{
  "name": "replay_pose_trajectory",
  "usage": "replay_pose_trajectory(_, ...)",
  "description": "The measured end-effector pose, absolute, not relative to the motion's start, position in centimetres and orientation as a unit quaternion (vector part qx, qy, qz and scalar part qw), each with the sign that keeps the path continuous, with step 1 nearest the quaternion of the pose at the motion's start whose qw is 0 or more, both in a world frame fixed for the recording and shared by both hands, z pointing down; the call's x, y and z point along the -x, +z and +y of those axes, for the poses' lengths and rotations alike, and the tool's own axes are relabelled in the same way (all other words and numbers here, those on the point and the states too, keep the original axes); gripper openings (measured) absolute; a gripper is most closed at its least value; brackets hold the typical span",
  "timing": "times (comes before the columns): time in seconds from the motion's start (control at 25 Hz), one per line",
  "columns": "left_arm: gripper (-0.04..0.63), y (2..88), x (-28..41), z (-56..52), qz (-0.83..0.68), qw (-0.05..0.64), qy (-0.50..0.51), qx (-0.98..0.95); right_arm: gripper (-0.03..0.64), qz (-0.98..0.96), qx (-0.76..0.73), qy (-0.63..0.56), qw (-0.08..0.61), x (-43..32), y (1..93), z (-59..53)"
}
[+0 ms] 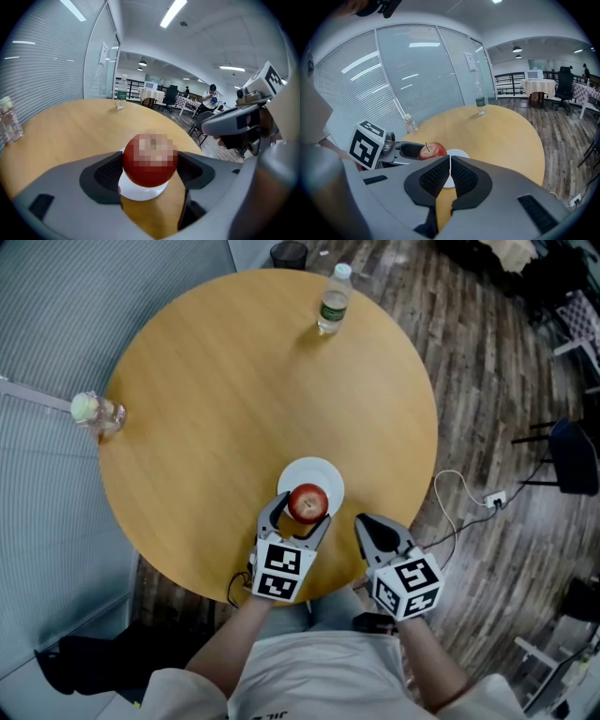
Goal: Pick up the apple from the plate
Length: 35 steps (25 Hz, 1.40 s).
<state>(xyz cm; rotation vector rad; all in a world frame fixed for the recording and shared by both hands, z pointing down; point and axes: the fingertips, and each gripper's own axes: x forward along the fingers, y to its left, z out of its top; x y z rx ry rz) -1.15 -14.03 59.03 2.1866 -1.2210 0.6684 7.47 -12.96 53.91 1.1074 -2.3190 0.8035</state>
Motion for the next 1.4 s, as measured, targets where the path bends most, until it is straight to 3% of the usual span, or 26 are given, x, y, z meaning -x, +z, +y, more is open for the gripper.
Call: replay_pose_trajectory(1.4,0.362,46.3,3.3,-7.1,-0.475,0.259,0.171,-0.824,0.032,-0.863,-0.418,0.23,0.167,-6.2,44.8,-8.7)
